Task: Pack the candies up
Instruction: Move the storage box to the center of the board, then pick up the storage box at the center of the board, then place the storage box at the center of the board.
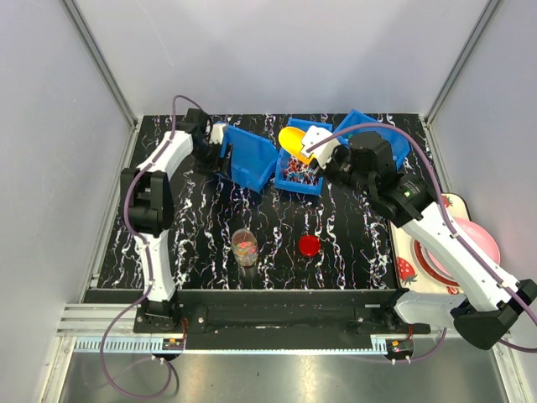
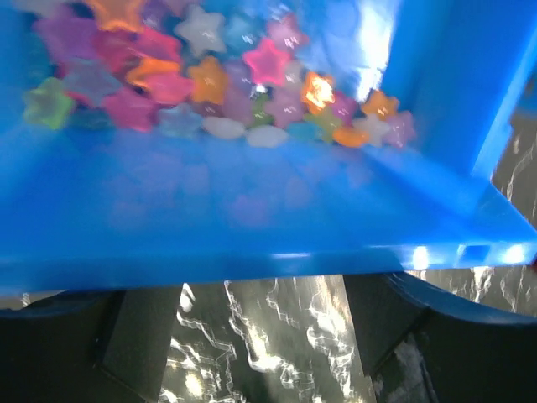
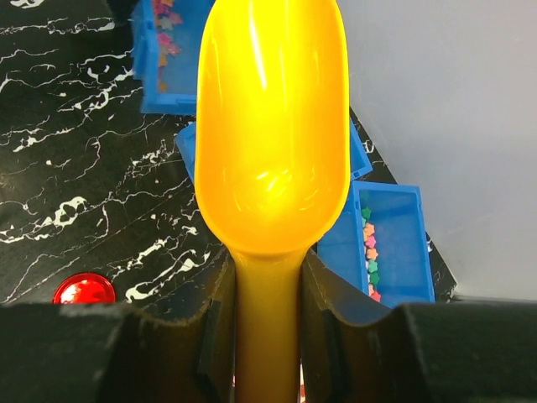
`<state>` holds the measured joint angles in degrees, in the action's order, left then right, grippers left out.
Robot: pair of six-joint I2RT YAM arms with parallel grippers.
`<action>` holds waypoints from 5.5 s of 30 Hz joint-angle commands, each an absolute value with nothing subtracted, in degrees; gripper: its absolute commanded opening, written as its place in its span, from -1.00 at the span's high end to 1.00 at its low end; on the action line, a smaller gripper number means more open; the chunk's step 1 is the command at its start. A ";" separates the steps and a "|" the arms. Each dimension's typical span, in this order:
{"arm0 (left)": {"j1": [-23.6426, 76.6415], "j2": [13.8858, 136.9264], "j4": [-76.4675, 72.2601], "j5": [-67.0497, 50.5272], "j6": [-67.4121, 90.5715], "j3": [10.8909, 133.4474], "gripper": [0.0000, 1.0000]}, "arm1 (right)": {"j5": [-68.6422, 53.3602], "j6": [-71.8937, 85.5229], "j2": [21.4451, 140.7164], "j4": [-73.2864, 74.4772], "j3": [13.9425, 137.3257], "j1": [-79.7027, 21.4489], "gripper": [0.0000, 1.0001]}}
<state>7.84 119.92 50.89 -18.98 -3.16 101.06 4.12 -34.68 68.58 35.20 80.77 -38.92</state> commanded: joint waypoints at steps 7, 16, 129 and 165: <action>8.44 126.82 50.36 -9.14 2.37 123.74 -0.54 | 8.17 -35.68 68.11 30.94 80.86 -38.24 1.00; 13.44 120.24 50.71 -19.42 -4.30 125.77 -0.61 | 15.73 -35.34 67.33 22.60 76.38 -31.31 1.00; 20.15 115.50 47.90 9.94 8.70 134.31 1.00 | 8.35 -29.09 54.67 21.00 68.64 -21.36 1.00; -12.66 89.39 25.93 9.23 20.56 70.58 1.00 | 5.98 -28.65 53.35 23.38 69.70 -21.45 1.00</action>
